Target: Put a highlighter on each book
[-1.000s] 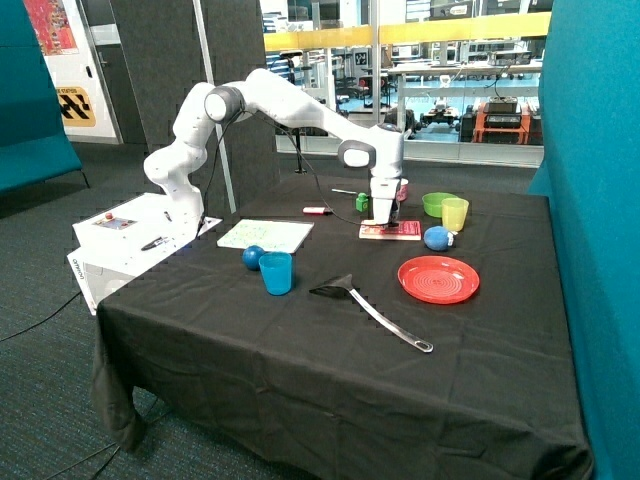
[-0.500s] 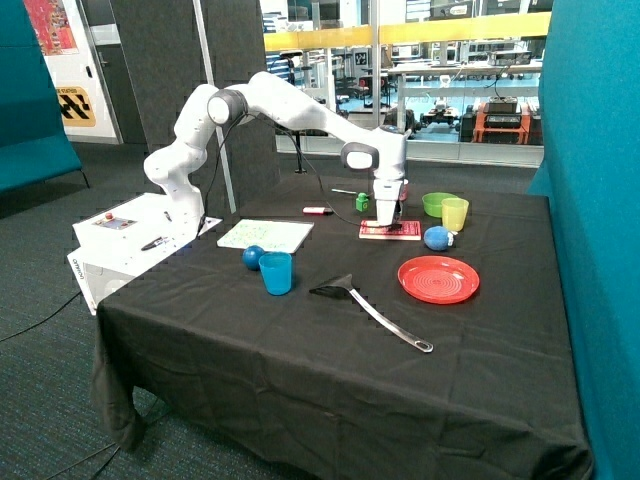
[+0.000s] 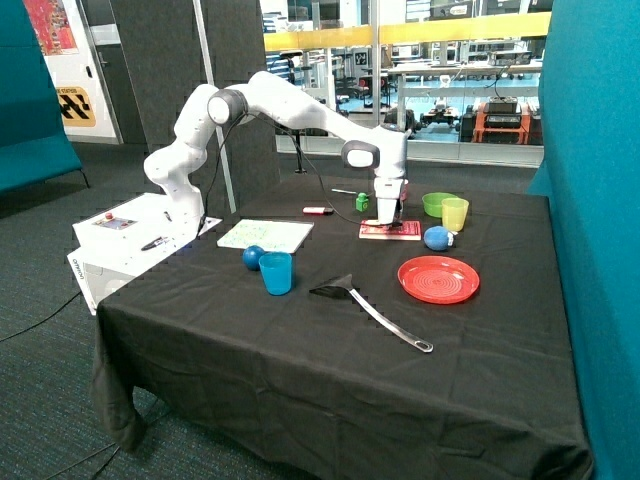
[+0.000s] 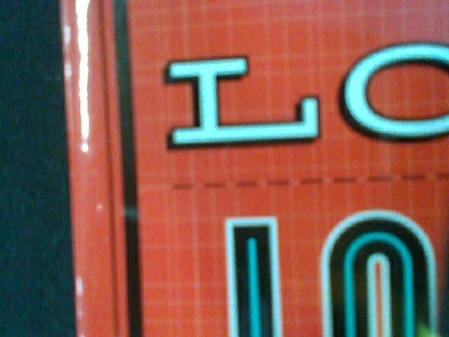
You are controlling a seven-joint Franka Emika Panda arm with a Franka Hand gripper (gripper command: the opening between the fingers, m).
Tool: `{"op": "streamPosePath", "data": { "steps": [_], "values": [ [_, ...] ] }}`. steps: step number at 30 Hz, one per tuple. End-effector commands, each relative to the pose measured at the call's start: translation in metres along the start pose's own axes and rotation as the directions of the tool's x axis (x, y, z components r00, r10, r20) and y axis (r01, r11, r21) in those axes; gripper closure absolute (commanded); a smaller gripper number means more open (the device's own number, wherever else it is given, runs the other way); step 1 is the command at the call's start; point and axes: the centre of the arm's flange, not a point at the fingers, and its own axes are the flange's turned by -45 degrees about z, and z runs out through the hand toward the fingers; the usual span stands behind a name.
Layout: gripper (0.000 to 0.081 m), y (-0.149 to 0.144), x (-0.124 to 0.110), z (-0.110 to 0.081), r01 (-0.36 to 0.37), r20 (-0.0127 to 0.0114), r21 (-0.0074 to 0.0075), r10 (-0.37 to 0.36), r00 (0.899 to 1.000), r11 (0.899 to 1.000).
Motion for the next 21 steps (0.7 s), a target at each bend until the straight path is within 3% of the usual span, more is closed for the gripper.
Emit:
{"op": "streamPosePath", "data": {
  "steps": [1, 4, 12, 13, 14, 15, 16, 18, 21],
  "values": [
    [0.0072, 0.000, -0.008, -0.003, 0.006, -0.0020, -0.0007, -0.006, 1.000, 1.000],
    [0.0011, 0.000, -0.011, -0.002, 0.008, -0.0020, -0.0007, -0.008, 1.000, 1.000],
    [0.0000, -0.005, -0.017, -0.004, 0.025, -0.0020, -0.0007, -0.025, 1.000, 1.000],
    [0.0404, -0.005, -0.018, -0.005, 0.027, -0.0020, -0.0007, -0.027, 1.000, 1.000],
    [0.0202, -0.005, -0.019, -0.006, 0.029, -0.0020, -0.0007, -0.029, 1.000, 1.000],
    [0.0505, -0.005, -0.019, -0.008, 0.032, -0.0020, -0.0007, -0.032, 0.999, 0.999],
    [0.0657, -0.005, -0.020, -0.010, 0.033, -0.0020, -0.0007, -0.033, 0.999, 0.999],
    [0.0770, -0.003, -0.022, -0.014, 0.031, -0.0020, -0.0007, -0.031, 1.000, 1.000],
    [0.0803, -0.001, -0.023, -0.023, 0.035, -0.0020, -0.0007, -0.035, 0.999, 0.999]
  ]
}}
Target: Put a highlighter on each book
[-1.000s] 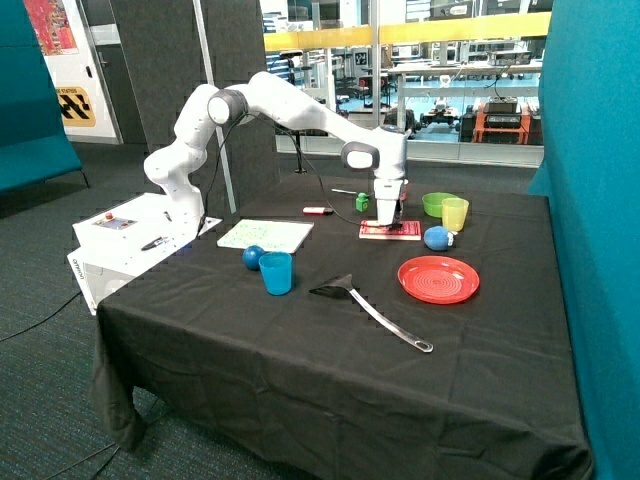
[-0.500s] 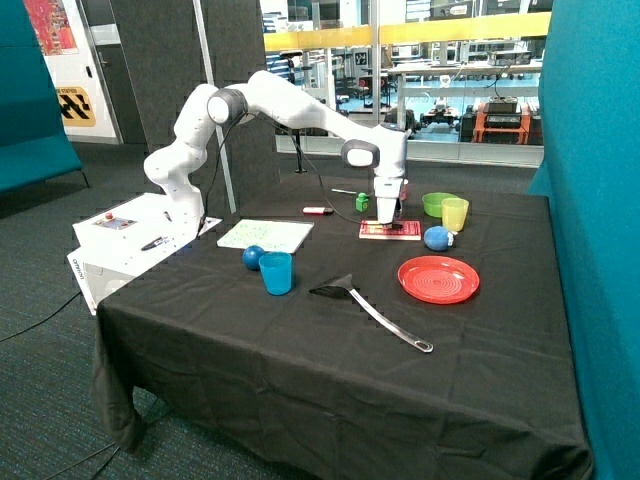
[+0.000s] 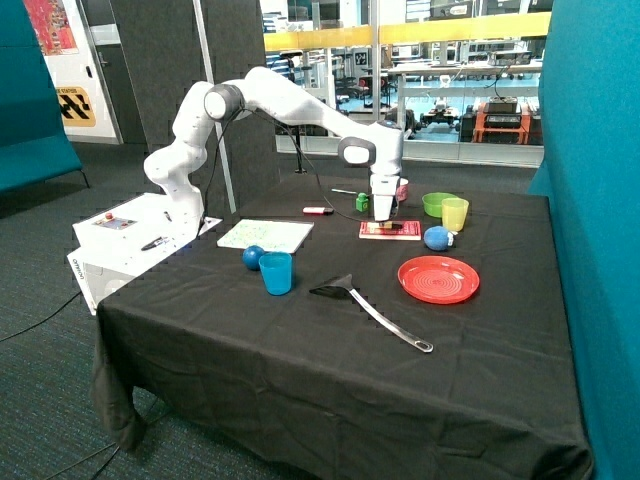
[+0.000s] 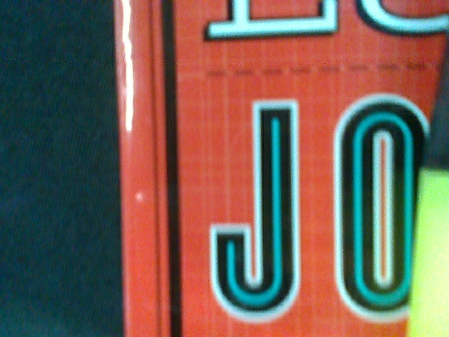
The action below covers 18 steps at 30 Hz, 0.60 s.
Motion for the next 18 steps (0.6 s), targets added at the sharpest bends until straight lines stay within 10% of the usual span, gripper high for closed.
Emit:
{"op": "streamPosePath", "data": {
  "steps": [1, 3, 4, 5, 7, 18],
  "values": [
    [0.0806, 0.003, -0.010, -0.016, 0.009, -0.0141, -0.0015, -0.009, 1.000, 1.000],
    [0.0807, 0.005, -0.012, -0.023, 0.012, -0.0141, -0.0015, -0.012, 1.000, 1.000],
    [0.0404, 0.006, -0.014, -0.027, 0.017, -0.0141, -0.0016, -0.017, 1.000, 1.000],
    [0.0202, 0.007, -0.015, -0.030, 0.018, -0.0141, -0.0016, -0.019, 1.000, 1.000],
    [0.0050, 0.007, -0.018, -0.034, 0.020, -0.0141, -0.0016, -0.020, 1.000, 1.000],
    [0.0000, 0.004, -0.053, -0.056, 0.052, -0.0140, -0.0021, -0.052, 0.999, 0.999]
  ]
}}
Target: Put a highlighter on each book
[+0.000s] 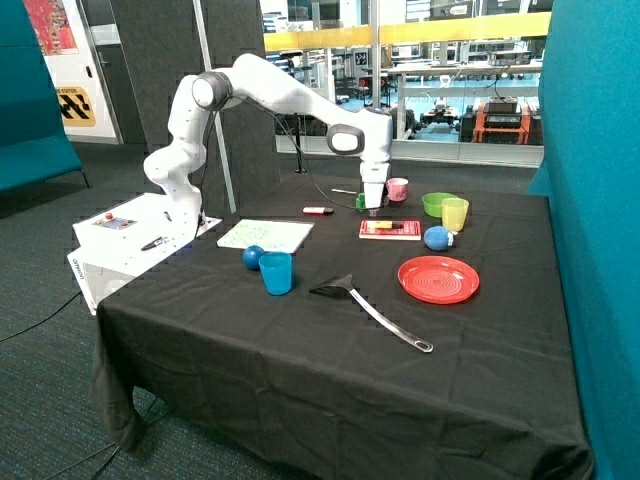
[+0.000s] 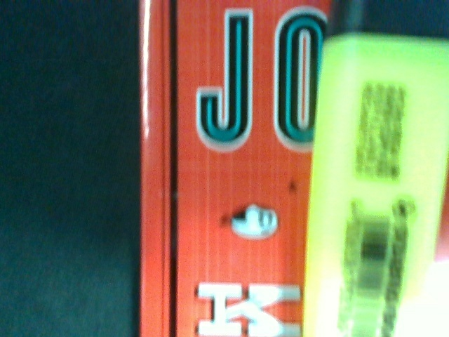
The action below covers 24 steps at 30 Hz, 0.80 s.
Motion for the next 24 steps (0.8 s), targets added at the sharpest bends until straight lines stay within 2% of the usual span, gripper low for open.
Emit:
{"op": "streamPosePath", "data": {
  "steps": [1, 24],
  "values": [
    [0.0000, -0.001, -0.026, -0.022, 0.024, -0.0019, 0.0027, -0.024, 1.000, 1.000],
    [0.0000, -0.006, -0.094, -0.061, 0.048, -0.0020, 0.0027, -0.048, 0.999, 0.999]
  ]
}}
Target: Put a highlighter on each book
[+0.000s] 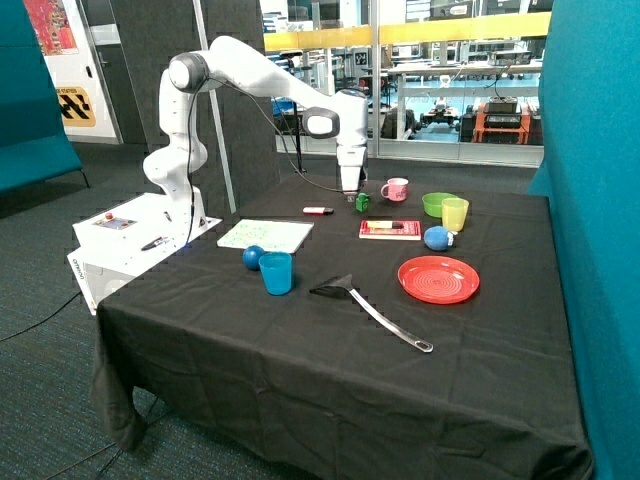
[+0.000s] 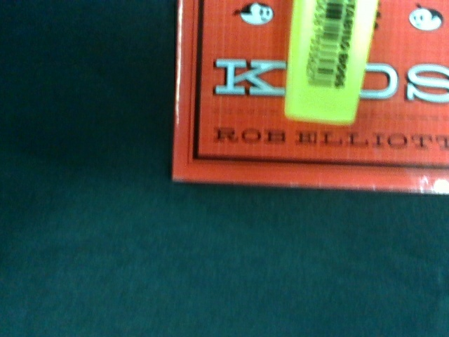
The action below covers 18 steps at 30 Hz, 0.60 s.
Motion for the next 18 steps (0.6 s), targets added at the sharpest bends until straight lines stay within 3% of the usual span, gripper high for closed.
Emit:
{"op": "streamPosePath", "data": {
  "steps": [1, 18],
  "values": [
    [0.0000, -0.006, -0.031, -0.018, 0.017, 0.0021, 0.0048, -0.017, 1.000, 1.000],
    [0.0000, -0.037, -0.088, -0.020, 0.069, 0.0018, 0.0049, -0.069, 0.998, 0.998]
  ]
}}
